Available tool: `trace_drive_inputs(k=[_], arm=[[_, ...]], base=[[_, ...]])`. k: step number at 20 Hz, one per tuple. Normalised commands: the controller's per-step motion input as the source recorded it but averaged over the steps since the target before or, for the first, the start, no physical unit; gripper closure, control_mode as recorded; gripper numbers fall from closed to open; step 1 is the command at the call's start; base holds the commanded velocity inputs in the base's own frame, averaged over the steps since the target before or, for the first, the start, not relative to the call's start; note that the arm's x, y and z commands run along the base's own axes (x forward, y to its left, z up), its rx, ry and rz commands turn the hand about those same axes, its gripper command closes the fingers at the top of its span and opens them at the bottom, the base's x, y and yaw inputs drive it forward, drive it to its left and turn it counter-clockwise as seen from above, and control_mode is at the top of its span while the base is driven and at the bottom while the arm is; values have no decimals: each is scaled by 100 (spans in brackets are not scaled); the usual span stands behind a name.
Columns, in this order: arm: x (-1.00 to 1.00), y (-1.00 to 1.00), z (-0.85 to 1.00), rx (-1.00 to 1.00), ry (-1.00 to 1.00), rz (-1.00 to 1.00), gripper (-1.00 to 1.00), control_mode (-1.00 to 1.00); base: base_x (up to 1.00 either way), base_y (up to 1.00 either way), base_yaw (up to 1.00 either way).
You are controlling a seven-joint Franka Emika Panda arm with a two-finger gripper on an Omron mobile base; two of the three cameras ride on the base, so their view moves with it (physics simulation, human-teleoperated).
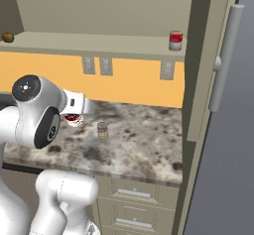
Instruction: Pick the cans from the counter and place them in their designated side in the cabinet.
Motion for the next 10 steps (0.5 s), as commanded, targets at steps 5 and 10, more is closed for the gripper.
trace_drive_inputs(k=[5,10], arm=[[-20,-4,21,-1,0,0,100,-100],[-17,-5,18,-3,-5,0,100,-100]], base=[[0,0,0],[0,0,0]])
